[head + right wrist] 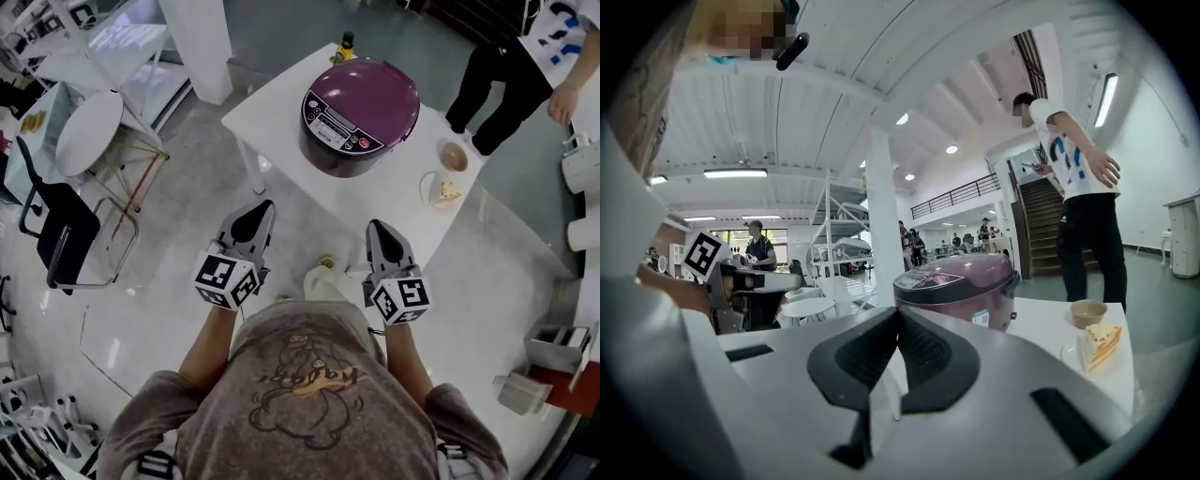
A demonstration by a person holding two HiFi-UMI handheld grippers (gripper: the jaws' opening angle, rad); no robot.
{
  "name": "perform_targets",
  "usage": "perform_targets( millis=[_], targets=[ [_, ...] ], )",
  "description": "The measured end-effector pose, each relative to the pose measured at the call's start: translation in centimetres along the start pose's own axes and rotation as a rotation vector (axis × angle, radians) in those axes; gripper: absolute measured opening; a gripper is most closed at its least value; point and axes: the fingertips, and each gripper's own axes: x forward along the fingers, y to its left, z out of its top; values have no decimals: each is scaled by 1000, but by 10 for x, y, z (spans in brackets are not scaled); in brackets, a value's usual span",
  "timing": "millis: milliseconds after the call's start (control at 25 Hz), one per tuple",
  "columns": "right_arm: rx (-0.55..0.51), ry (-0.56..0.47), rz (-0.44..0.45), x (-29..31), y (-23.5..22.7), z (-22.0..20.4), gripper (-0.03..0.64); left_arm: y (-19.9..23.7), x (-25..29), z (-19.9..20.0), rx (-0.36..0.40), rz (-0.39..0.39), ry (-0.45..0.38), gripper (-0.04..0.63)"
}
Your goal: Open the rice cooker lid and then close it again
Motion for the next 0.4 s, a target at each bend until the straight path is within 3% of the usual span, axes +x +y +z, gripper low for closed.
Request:
perform_targets(
  millis=[400],
  targets=[
    [-12, -13, 17, -14, -2, 4, -8, -15, -3, -2, -1, 6, -7, 20]
  ],
)
